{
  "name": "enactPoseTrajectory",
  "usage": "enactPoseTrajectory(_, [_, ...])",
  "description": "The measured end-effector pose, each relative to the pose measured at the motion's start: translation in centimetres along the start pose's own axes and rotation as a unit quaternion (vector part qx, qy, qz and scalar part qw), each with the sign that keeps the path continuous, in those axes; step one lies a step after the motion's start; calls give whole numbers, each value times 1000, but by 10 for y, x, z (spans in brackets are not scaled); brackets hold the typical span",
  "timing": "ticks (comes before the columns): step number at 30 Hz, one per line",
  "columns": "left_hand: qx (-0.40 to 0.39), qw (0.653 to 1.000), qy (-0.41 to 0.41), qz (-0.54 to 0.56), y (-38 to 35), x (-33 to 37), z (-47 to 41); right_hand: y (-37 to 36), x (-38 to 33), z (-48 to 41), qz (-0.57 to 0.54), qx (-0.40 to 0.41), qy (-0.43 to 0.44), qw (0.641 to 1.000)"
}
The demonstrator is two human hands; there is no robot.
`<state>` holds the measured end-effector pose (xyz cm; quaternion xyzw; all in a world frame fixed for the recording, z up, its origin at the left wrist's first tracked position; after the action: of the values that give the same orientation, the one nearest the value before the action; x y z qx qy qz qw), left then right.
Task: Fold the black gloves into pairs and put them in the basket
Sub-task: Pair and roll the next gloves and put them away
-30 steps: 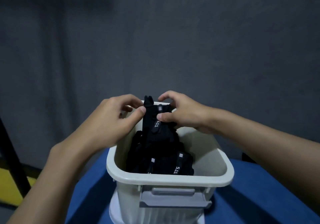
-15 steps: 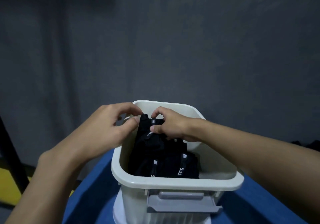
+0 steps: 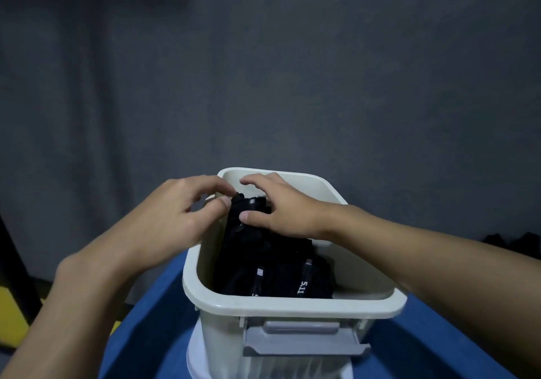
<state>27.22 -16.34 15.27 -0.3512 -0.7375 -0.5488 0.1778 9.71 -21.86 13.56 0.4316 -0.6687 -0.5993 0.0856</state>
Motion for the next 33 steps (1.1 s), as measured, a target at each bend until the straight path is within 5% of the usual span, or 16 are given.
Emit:
enactPoseTrajectory(3, [-2,1000,-2,1,0,1,0,2,-5,-1,25,8,40,999])
enactPoseTrajectory(9, [-2,1000,4,-4,0,0,0,-7,0,5,118,-124,14,985])
enactPoseTrajectory(15, [-12,1000,16,3,-1,0,1,-19,11,5,123,-168,-13,978])
enactPoseTrajectory(33, [-21,999,21,14,-2,-2,1,-17,23,4,40,-157,-38,986])
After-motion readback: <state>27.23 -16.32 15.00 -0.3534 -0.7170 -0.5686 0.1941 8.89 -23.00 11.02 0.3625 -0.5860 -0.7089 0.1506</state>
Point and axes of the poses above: each hand's wrist, its own z-axis away from the middle knuckle, its own y-axis out of the back of the hand, x = y × z, the point moved 5 cm from there along -z, towards the middle knuckle, and after that the axes turned 15 degrees about y, right-handed, at the moved point
